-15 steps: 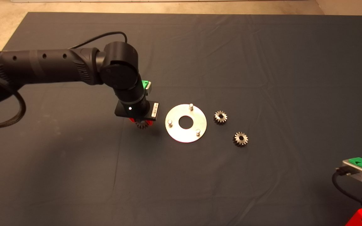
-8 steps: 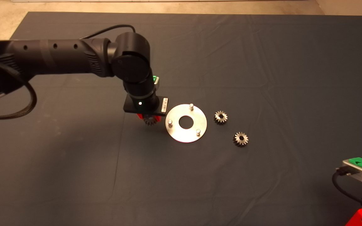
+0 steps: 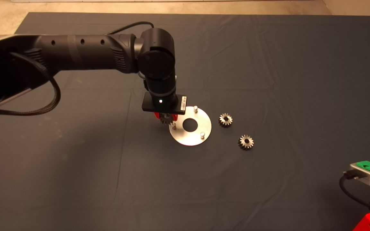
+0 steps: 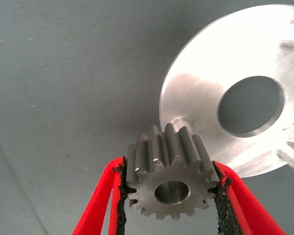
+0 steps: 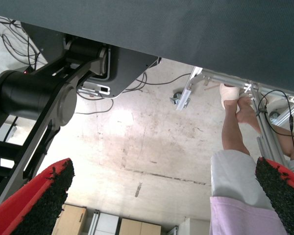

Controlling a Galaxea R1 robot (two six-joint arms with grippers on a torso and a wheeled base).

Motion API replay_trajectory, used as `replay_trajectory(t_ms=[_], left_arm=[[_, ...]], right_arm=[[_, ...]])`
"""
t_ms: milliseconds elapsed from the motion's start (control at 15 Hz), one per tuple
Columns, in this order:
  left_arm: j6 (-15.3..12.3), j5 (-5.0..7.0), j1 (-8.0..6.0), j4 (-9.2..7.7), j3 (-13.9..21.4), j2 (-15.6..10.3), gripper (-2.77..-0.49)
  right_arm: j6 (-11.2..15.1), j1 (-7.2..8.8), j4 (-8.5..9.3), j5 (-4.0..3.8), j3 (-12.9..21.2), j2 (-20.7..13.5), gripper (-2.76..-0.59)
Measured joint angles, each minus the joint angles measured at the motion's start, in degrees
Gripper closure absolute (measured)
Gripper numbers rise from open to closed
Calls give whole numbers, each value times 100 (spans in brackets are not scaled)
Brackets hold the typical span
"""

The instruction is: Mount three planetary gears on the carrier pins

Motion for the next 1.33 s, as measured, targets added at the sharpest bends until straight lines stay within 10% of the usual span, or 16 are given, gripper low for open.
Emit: replay_trajectory(t_ms=[1333], left_arm=[[-28,0,1,-175,-249,79,-94]], right_arm=[[0,2,0,0,0,-10,-276]])
